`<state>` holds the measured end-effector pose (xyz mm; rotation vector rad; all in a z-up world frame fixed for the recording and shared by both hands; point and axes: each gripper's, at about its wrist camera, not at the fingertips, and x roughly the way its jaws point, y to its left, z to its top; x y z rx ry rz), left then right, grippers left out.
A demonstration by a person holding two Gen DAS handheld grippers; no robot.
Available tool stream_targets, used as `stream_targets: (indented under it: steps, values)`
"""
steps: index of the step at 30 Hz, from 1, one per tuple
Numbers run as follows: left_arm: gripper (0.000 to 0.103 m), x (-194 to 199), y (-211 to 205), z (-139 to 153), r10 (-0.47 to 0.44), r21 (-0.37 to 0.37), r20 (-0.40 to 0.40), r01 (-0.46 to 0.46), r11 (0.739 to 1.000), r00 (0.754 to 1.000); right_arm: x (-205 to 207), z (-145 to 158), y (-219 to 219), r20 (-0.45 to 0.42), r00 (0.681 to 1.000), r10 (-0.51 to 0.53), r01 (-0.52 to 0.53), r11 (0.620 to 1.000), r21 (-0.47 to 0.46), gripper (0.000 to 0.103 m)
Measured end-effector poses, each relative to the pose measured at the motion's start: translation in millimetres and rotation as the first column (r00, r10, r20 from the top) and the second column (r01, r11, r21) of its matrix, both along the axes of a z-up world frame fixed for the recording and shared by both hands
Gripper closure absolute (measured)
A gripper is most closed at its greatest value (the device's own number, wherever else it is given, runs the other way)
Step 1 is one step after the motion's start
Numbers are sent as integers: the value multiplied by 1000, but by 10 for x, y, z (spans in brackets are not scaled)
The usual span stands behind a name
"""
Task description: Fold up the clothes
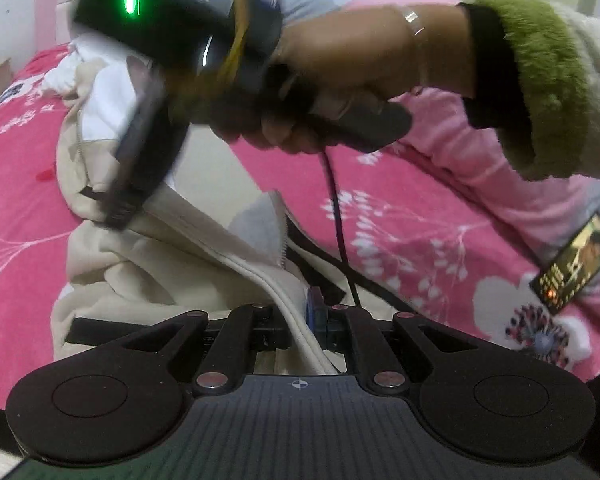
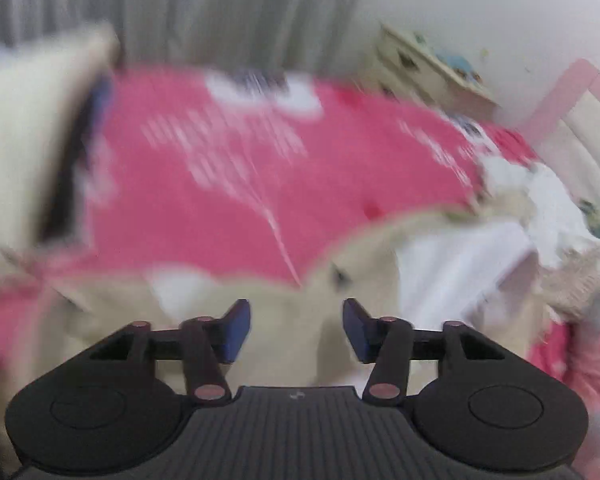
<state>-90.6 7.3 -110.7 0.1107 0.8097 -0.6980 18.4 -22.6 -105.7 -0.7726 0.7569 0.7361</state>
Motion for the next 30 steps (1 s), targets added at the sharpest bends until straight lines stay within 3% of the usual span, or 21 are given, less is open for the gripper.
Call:
stream_targets:
  steps: [3, 6, 10, 12, 14, 16, 17, 18, 20, 22, 23, 24, 28, 30]
  values:
    - [98, 3, 46, -54, -5, -9, -25, 5, 1000, 1000, 128, -39, -404, -82, 988, -128, 135, 987, 90, 87]
    - [98, 14, 76, -113, -15, -6, -44, 14, 1000, 999, 216, 47, -835, -168, 941, -294, 327, 920, 218, 98]
    - [98, -14, 83, -166, -17, 17, -49, 18, 1000, 999, 318, -98, -1235, -251, 819, -517, 570, 786, 242, 98]
    - [98, -8, 75, -165, -13, 14, -51, 14, 1000, 999, 295, -49, -1259, -273, 814, -513, 578, 764, 287, 97]
    - [98, -4, 54, -167, -11, 15, -51, 12, 1000, 999, 250, 86, -1138, -250, 849, -464, 525, 791, 315, 93]
    - [98, -4, 18, -172, -12, 23, -45, 13, 1000, 999, 217, 203, -933, -206, 892, -401, 449, 836, 316, 73]
    - [98, -11, -14, -172, -15, 31, -37, 16, 999, 999, 228, 199, -768, -180, 914, -363, 402, 867, 293, 49]
    - [98, -20, -48, -172, -18, 40, -27, 19, 999, 999, 239, 195, -603, -155, 933, -324, 355, 896, 268, 34]
    - [97, -41, -107, -173, -23, 57, -8, 23, 998, 1000, 274, 66, -313, -127, 953, -275, 296, 935, 193, 34]
    - [97, -64, -138, -184, -21, 71, 10, 20, 997, 1000, 346, -80, -162, -98, 953, -285, 296, 948, 121, 59]
    - [97, -64, -143, -189, -19, 74, 12, 18, 997, 1000, 399, -112, -188, -104, 946, -308, 320, 939, 129, 80]
    - [97, -59, -136, -191, -15, 69, 9, 14, 998, 1000, 446, -109, -263, -126, 933, -337, 354, 921, 160, 91]
    - [97, -40, -103, -200, -19, 64, 12, 19, 998, 1000, 432, 149, -850, -228, 865, -448, 503, 777, 380, 95]
    - [97, -21, -105, -218, -25, 63, 1, 25, 998, 1000, 399, 136, -1192, -294, 805, -516, 593, 681, 430, 95]
